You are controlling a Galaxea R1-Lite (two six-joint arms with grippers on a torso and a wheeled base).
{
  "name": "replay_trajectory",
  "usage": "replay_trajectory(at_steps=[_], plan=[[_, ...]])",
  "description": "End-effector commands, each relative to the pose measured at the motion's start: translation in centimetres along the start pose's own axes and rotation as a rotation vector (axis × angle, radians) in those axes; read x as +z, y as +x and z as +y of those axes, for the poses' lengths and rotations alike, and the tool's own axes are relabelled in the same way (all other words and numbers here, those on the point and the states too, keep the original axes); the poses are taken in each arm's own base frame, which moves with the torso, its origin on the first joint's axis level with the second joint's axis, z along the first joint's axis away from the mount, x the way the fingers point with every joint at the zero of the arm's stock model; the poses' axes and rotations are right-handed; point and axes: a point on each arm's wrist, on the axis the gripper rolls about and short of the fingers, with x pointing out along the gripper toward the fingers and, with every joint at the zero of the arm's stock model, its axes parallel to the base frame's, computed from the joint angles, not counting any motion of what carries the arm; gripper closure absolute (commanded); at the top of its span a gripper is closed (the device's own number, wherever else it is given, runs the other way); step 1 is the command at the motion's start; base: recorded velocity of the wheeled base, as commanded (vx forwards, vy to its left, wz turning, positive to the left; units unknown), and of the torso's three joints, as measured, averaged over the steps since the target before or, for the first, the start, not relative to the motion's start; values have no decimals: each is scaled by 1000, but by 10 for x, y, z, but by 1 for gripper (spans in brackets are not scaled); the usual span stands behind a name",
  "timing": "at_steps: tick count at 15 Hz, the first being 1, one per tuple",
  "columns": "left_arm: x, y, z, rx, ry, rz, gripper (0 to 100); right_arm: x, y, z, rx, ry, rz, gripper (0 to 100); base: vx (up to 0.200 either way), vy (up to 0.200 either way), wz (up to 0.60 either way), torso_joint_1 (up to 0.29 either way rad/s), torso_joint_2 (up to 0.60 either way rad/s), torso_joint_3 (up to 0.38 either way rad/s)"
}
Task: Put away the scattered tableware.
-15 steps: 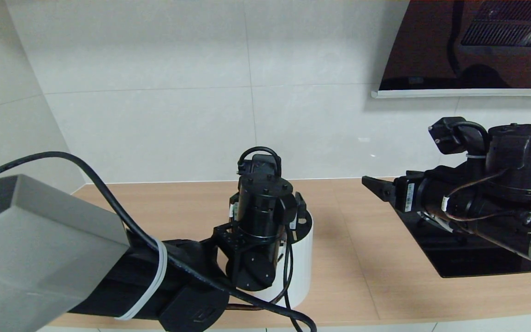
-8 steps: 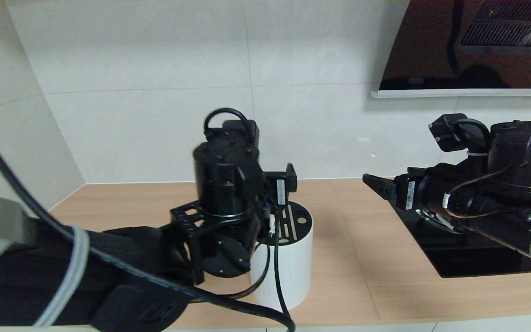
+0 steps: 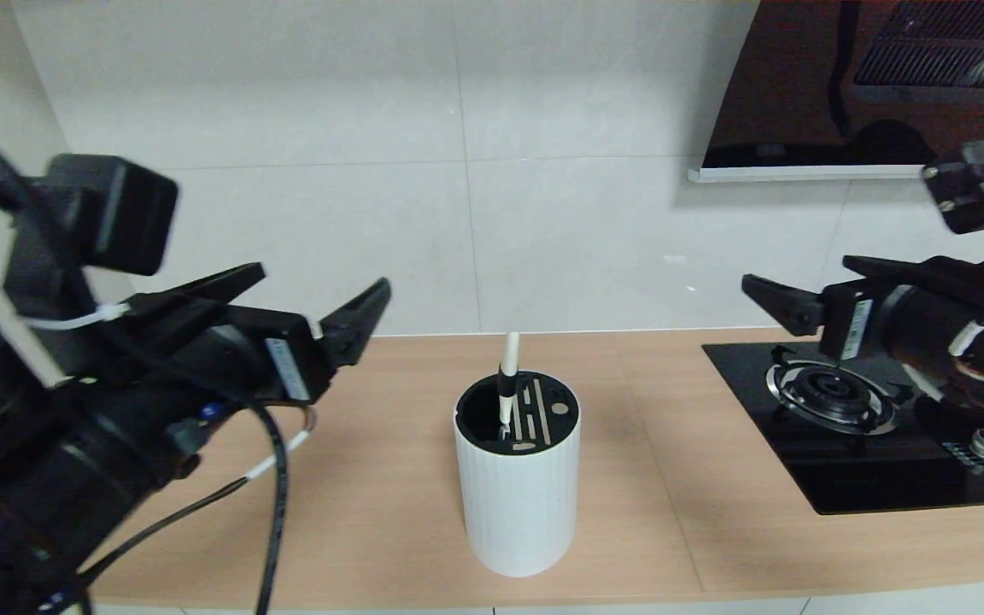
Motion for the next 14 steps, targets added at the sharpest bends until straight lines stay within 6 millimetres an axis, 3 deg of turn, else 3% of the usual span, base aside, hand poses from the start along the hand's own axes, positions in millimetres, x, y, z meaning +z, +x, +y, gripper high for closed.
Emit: replay_trajectory(at_steps=[1, 5, 8, 10, 12, 14], plan=[[-6, -57, 56, 165, -4, -58, 0, 8, -73, -27, -36, -10, -128, 0, 0, 0, 0, 0, 0, 0], [-31, -139, 83, 223, -9, -95, 0, -43, -173, -59, -145, -19, -212, 0, 0, 0, 0, 0, 0, 0], [-56, -185, 94, 316, 24, -23, 0, -64, -226, -66, -230, -17, -240, 0, 0, 0, 0, 0, 0, 0], [-73, -209, 94, 329, 28, -32, 0, -81, -252, -65, -294, -2, -242, 0, 0, 0, 0, 0, 0, 0], [-87, -227, 92, 363, 31, -52, 0, -95, -261, -61, -342, -6, -203, 0, 0, 0, 0, 0, 0, 0], [-88, -228, 91, 443, -29, -65, 0, -95, -261, -57, -423, 56, -211, 0, 0, 0, 0, 0, 0, 0]])
